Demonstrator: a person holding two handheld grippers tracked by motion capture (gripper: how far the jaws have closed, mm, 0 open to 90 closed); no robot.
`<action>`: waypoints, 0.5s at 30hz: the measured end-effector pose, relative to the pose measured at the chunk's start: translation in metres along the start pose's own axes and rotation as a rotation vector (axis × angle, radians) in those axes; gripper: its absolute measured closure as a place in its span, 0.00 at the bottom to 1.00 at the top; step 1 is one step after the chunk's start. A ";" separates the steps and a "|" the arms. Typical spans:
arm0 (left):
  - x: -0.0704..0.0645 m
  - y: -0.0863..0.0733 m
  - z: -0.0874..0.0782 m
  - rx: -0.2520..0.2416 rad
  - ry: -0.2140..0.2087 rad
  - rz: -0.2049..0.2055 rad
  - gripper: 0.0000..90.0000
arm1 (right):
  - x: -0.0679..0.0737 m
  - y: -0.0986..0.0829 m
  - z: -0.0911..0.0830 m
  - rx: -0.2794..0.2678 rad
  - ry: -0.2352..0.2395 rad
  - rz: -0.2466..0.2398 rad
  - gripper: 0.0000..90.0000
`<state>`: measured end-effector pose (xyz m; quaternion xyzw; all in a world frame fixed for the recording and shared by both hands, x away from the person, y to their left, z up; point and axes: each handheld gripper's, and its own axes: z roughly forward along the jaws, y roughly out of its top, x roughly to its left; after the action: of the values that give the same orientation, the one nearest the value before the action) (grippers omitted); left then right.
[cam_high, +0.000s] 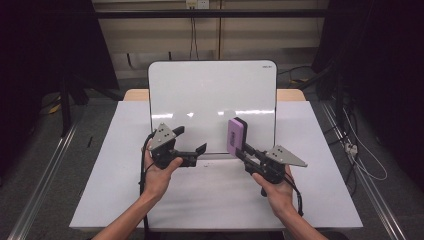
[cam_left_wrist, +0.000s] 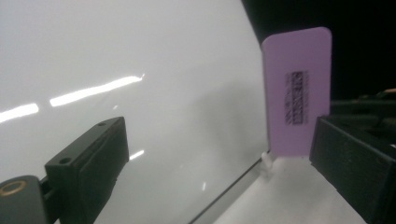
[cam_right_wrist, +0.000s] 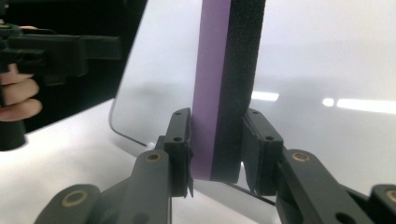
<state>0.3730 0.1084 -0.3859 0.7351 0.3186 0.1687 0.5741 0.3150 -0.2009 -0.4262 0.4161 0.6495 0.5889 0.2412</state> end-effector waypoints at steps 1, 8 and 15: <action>0.002 -0.002 -0.002 0.008 0.008 0.007 0.05 | -0.002 0.000 -0.002 0.002 -0.007 -0.013 0.74; 0.012 -0.012 -0.015 0.073 0.051 0.062 0.08 | -0.012 0.002 -0.012 0.048 -0.088 -0.082 0.74; 0.012 -0.026 -0.028 0.109 0.061 0.069 0.08 | -0.019 0.004 -0.022 0.090 -0.148 -0.184 0.74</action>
<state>0.3578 0.1404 -0.4038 0.7704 0.3192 0.1929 0.5171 0.3087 -0.2295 -0.4212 0.4076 0.6911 0.5021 0.3227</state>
